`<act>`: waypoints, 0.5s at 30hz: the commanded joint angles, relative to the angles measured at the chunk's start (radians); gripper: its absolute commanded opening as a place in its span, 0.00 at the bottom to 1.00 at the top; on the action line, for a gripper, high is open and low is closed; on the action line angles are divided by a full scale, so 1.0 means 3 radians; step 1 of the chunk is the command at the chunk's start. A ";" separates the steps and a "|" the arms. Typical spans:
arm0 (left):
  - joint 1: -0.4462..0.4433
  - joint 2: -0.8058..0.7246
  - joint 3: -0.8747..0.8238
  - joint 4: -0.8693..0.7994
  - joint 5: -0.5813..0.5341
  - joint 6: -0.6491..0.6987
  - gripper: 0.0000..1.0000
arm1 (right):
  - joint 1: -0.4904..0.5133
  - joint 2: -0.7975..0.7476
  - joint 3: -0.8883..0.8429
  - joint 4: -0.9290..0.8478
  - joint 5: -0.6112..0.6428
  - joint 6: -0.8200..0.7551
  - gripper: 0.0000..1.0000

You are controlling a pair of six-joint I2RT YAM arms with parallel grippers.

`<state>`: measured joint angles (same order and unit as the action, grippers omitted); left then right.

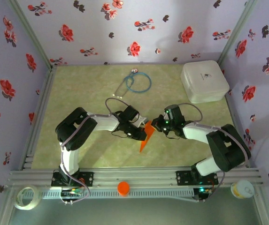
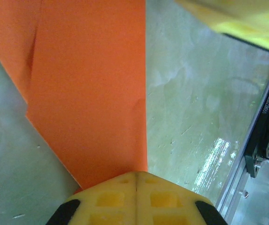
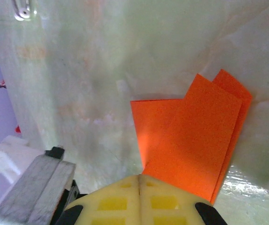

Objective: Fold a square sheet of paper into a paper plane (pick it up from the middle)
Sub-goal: Fold the wing for the fifth time at the center of the table.

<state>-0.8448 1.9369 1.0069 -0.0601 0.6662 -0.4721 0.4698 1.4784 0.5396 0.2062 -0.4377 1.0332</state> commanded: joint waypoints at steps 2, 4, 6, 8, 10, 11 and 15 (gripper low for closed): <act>-0.0012 0.0078 -0.0157 -0.0434 -0.0158 -0.0037 0.00 | 0.0029 0.0256 0.0153 0.0022 0.0010 0.0024 0.00; -0.0012 0.0066 -0.0140 -0.0439 -0.0155 -0.0043 0.00 | 0.0029 0.0305 0.0096 -0.0033 0.0136 0.0019 0.00; -0.0012 0.0025 -0.0131 -0.0436 -0.0150 -0.0064 0.00 | 0.0005 0.0370 0.0034 -0.0035 0.0198 0.0001 0.00; -0.0012 -0.0044 -0.0120 -0.0435 -0.0139 -0.0081 0.00 | -0.0026 0.0420 -0.0030 -0.0024 0.0251 0.0016 0.00; -0.0011 -0.0116 -0.0091 -0.0434 -0.0135 -0.0117 0.00 | -0.0037 0.0465 -0.0060 0.0012 0.0258 0.0061 0.00; -0.0012 -0.0158 -0.0060 -0.0432 -0.0134 -0.0158 0.00 | -0.0034 0.0481 -0.0073 0.0030 0.0255 0.0089 0.00; -0.0012 -0.0305 0.0043 -0.0306 -0.0104 -0.0349 0.00 | -0.0022 0.0470 -0.0146 0.0154 0.0254 0.0191 0.00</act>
<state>-0.8452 1.8996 1.0046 -0.1207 0.6453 -0.5255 0.4656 1.5890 0.5312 0.2691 -0.4129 1.0580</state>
